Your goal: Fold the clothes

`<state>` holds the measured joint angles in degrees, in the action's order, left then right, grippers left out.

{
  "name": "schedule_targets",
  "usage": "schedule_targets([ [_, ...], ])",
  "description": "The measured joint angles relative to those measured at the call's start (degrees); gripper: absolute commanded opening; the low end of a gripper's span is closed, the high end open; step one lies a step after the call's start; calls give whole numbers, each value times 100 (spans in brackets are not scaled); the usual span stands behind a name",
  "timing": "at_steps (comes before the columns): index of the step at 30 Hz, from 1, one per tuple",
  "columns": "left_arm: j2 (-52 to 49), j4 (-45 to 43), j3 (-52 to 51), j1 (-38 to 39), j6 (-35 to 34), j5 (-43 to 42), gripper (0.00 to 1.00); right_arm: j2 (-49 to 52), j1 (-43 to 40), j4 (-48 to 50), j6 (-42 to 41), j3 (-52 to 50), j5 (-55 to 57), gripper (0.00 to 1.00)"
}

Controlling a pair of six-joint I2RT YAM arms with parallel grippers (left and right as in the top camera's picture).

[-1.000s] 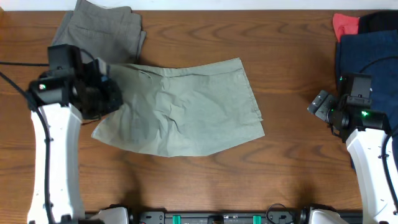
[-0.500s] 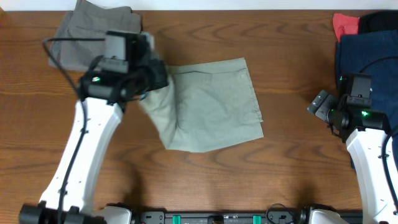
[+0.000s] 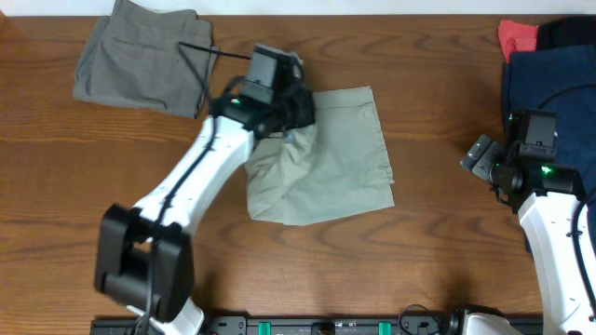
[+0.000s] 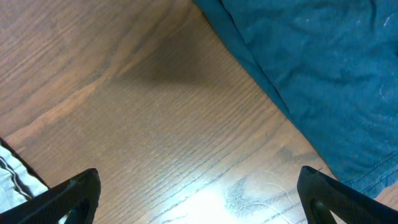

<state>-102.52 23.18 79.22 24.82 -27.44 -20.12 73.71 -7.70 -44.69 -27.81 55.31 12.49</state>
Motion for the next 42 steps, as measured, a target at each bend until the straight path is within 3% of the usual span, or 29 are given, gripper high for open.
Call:
schedule_targets([
  [9, -129, -260, 0, 511, -90, -7, 6, 0, 0, -2, 0, 0, 0, 99],
  [23, 468, -337, 2, 564, -107, 0, 6, 0, 0, -2, 0, 0, 0, 99],
  [31, 330, -354, 2, 925, -98, 243, 6, 0, 0, -2, 0, 0, 0, 99],
  [37, 304, 337, 17, 890, -66, 673, 6, 0, 0, 0, 0, 0, -2, 99],
  [42, 321, 1320, 31, 275, 83, 850, 6, 0, 0, 0, 0, 0, 0, 99],
])
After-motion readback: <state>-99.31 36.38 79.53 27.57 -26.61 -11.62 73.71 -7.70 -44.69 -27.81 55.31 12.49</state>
